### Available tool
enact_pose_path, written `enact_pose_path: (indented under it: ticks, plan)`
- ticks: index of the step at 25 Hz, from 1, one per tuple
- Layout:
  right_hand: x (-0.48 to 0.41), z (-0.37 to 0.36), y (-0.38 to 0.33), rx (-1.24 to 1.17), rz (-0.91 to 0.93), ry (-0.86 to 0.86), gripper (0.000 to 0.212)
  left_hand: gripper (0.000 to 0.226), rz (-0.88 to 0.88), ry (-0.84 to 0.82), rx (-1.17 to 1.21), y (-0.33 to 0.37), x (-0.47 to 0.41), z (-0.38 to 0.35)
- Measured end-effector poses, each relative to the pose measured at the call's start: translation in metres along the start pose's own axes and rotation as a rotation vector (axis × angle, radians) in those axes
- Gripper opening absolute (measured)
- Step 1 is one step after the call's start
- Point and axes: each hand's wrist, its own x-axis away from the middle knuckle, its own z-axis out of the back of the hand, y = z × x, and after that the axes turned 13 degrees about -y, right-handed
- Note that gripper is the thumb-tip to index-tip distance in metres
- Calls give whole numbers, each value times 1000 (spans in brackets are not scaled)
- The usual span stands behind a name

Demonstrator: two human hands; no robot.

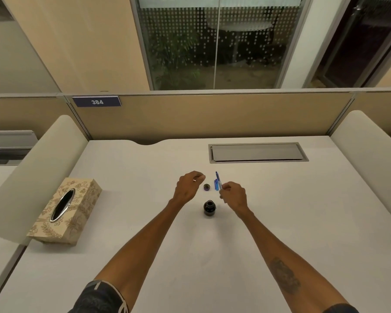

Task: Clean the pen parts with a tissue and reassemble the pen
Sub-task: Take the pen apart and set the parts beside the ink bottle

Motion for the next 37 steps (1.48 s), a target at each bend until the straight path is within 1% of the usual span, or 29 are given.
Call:
enact_pose_path:
  ticks: [2,4,6,10,12,14,16,17,21,25,26,28,31,32,35,37]
  plan:
    - [6,5,-16,-222,64,-104,9,32,-19,-16,61,8,-4,3]
    - [11,9,-28,-329,140,-250,17,32,-23,-28,179,15,-5,5]
    - [17,9,-34,-344,202,-345,18,32,-45,-54,332,19,-3,5]
    - [26,6,-39,-327,277,-408,23,30,-66,-110,499,17,1,5]
    - [29,4,-43,-336,275,-444,26,29,-56,-124,579,19,2,7]
    - [31,1,-48,-384,214,-477,36,28,-47,-154,653,23,6,10]
    - [33,-2,-54,-466,183,-467,39,28,-37,-157,702,26,9,11]
    - [34,-5,-56,-496,189,-431,38,28,-33,-142,708,27,9,11]
    - [34,-16,-65,-538,223,-235,29,23,-29,-77,764,33,10,11]
    - [33,-19,-68,-523,221,-112,14,20,-12,-35,778,31,5,11]
    - [33,-19,-68,-525,220,-92,14,20,-9,-26,783,30,4,10]
    - [34,-16,-70,-577,178,-119,25,21,-8,-25,815,31,5,8]
    - [36,-10,-76,-737,34,-231,41,27,-3,-52,859,34,10,9]
    - [36,-8,-76,-763,25,-239,41,28,-10,-68,873,33,10,10]
    - [38,-4,-74,-831,63,-271,28,30,-10,-84,906,31,8,12]
    - [40,-2,-73,-875,44,-315,31,31,-7,-87,892,31,7,13]
